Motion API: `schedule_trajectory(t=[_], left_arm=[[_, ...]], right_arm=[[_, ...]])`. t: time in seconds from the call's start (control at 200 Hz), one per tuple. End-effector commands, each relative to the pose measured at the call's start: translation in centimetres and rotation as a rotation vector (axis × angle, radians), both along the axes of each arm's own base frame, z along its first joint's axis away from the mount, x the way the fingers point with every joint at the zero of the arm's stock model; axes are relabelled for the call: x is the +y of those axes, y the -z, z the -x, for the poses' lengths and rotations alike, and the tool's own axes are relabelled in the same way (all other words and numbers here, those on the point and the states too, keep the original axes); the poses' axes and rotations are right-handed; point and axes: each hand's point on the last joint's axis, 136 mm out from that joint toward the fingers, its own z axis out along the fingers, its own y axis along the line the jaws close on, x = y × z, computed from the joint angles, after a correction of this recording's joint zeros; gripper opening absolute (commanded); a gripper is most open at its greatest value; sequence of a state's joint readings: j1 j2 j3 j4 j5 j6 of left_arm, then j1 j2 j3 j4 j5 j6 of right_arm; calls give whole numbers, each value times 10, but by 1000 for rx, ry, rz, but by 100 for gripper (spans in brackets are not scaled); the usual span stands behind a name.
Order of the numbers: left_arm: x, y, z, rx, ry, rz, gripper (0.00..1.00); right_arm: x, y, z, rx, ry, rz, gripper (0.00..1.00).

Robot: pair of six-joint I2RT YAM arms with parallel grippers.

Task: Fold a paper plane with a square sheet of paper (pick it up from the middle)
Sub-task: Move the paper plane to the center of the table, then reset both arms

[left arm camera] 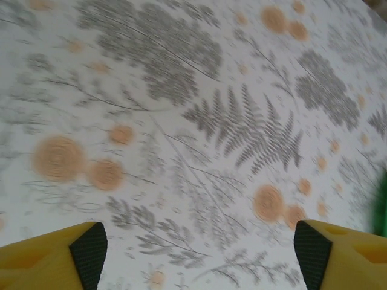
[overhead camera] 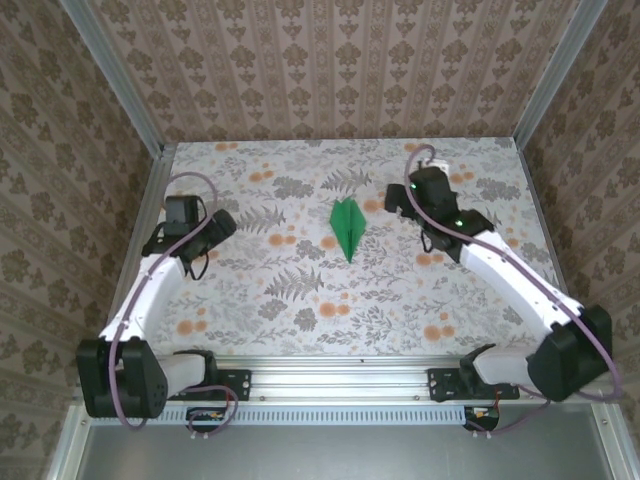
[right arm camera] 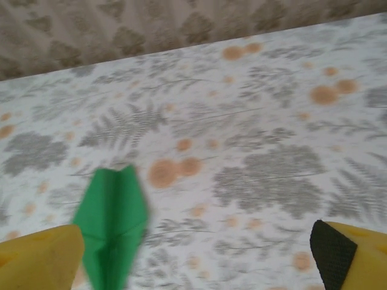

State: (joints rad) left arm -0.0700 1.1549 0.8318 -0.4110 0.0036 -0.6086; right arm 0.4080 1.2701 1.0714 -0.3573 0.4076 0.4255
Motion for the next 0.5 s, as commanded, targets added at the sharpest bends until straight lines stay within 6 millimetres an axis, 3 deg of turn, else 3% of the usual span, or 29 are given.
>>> schedule_trajectory(t=[0.0, 0.055, 0.225, 0.37, 0.495], left_arm=[[40, 3, 15, -44, -92, -167, 94], [51, 0, 19, -104, -117, -201, 100], [88, 0, 36, -178, -238, -320, 100], [101, 4, 36, -265, -276, -410, 100], [104, 11, 35, -273, -255, -475, 100]], right_arm=[[-46, 8, 11, -33, 110, 116, 100], [-65, 11, 19, -51, 159, 141, 100], [-116, 32, 42, -132, 330, 214, 100], [-127, 53, 47, -253, 340, 236, 100], [-130, 74, 43, -248, 320, 290, 100]])
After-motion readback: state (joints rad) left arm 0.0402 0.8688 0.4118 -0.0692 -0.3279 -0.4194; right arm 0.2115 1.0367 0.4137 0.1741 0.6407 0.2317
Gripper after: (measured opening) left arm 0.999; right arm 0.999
